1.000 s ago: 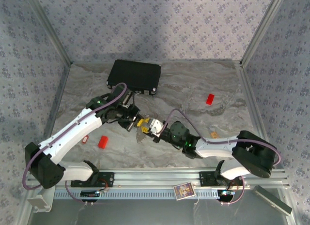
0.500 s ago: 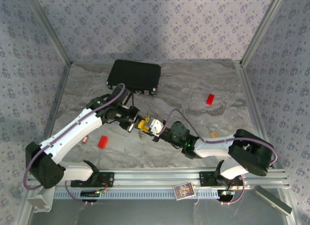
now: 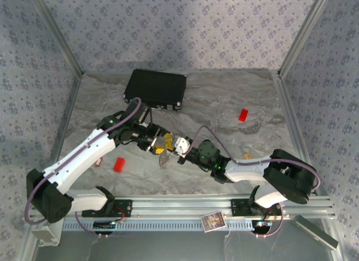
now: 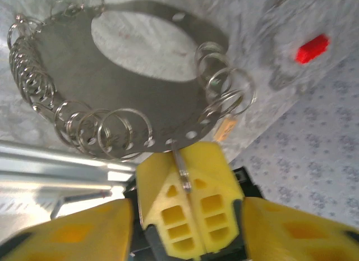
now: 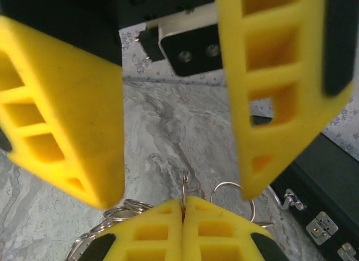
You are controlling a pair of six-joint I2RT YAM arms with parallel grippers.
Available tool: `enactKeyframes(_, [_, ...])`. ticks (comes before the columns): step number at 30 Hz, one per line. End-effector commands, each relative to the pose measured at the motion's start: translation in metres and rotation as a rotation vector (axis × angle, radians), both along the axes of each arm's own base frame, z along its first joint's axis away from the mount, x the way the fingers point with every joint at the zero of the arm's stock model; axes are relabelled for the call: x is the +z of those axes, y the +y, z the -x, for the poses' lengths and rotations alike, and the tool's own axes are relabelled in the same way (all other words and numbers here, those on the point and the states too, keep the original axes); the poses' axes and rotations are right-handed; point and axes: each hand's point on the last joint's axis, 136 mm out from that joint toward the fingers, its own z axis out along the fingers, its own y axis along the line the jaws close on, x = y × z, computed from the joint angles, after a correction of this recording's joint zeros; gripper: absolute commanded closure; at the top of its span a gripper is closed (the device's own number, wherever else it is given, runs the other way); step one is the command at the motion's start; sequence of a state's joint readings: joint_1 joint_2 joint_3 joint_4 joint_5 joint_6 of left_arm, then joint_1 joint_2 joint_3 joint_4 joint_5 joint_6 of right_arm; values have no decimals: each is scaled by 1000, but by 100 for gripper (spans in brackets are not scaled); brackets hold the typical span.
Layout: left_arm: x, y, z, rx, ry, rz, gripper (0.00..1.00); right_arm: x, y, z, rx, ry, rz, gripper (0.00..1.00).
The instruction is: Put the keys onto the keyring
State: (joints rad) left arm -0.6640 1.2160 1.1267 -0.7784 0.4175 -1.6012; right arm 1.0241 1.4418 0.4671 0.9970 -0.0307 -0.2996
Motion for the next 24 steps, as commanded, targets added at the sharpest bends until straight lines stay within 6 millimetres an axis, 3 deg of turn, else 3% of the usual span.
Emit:
enactKeyframes(1, [33,19,-31,55,-280,-16,36,14,1,3,33,6,-33,100])
enactKeyframes(6, [80,52,-65,-55,-837,-239,32,8,-2,8,78,53,7,100])
enactKeyframes(9, [92,64,-66,-189,-1100,-390,35,9,-5,10,91,73,31,100])
enactKeyframes(12, [95,60,-55,-424,-1384,-508,38,10,-7,13,110,89,51,100])
enactKeyframes(16, [81,49,-31,-789,-1659,-620,46,13,-11,16,144,107,76,100])
enactKeyframes(20, [42,33,-3,-1193,-1787,-610,49,14,-15,19,168,114,131,100])
enactKeyframes(24, [23,22,5,-1355,-1867,-572,54,15,-18,23,178,109,187,100])
